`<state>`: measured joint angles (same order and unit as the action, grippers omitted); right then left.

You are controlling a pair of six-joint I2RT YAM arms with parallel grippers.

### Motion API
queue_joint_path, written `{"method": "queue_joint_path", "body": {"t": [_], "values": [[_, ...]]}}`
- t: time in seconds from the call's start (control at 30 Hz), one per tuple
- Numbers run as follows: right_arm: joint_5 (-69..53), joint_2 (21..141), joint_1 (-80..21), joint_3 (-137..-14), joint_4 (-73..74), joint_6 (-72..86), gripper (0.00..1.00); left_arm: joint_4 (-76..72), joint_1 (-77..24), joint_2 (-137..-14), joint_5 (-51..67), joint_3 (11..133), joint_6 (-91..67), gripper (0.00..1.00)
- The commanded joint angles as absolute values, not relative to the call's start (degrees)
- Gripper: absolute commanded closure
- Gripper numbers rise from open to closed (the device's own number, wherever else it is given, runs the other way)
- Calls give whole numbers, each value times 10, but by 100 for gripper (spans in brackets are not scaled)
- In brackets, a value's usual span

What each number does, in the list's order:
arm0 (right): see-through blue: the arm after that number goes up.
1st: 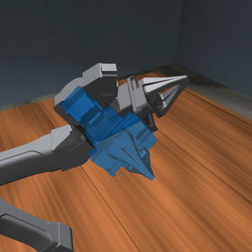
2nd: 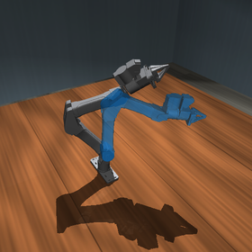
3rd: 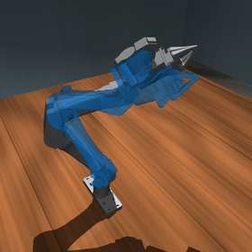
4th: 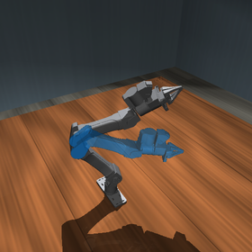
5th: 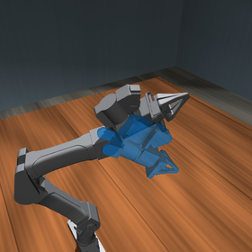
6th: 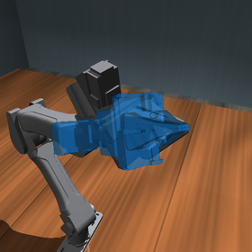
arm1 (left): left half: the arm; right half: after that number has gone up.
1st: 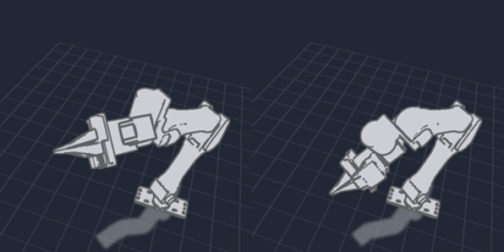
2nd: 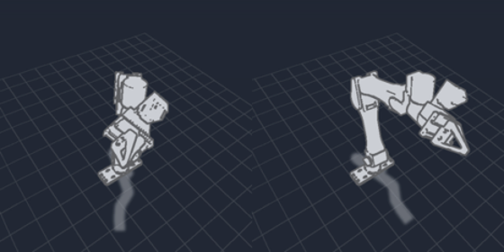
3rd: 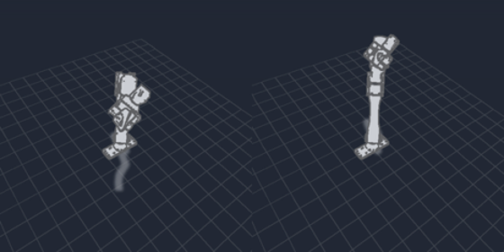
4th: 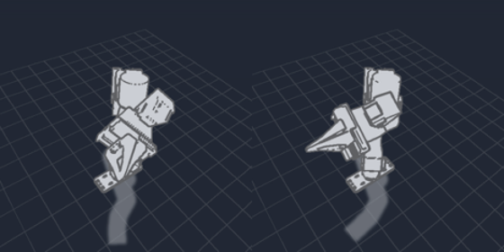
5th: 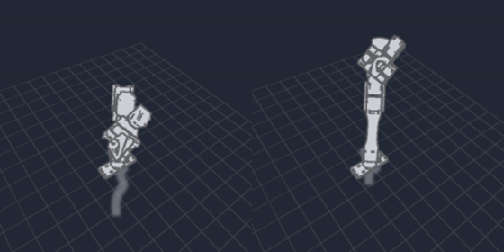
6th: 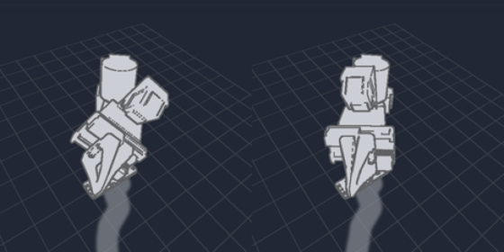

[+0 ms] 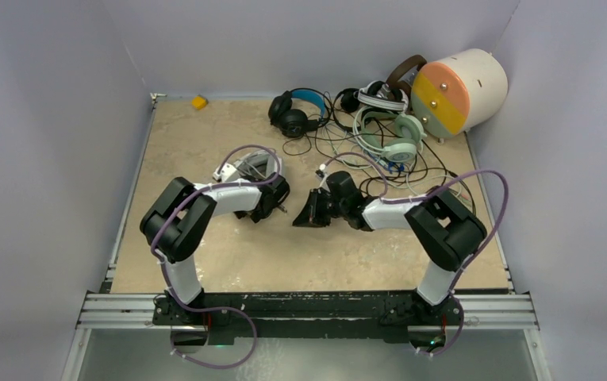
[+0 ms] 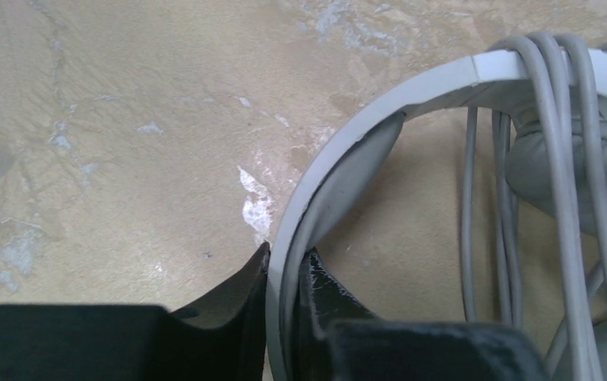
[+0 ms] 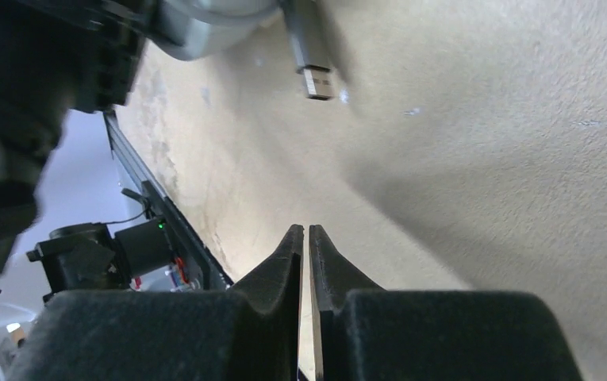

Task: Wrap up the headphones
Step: Place the headphones at the center of the board.

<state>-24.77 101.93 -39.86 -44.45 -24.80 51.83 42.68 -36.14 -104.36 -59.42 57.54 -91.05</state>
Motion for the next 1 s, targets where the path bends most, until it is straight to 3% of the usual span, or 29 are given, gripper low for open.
{"method": "queue_joint_path", "body": {"t": [0.0, 0.1, 0.17, 0.5, 0.8, 0.97], "values": [[-206, 959, -402, -443, -207, 477, 92, 504, -358, -1028, -596, 576, -916, 79], [-196, 940, -402, -441, -195, 467, 91, 504, -357, -1008, -592, 576, -905, 56], [-191, 929, -402, -441, -187, 464, 91, 503, -358, -999, -590, 575, -897, 46], [-147, 862, -402, -446, -124, 428, 91, 496, -357, -895, -568, 591, -812, 23], [-132, 810, -402, -445, -88, 404, 91, 497, -357, -779, -508, 628, -719, 17], [-118, 762, -402, -456, -32, 344, 90, 481, -357, -730, -420, 673, -581, 15]]}}
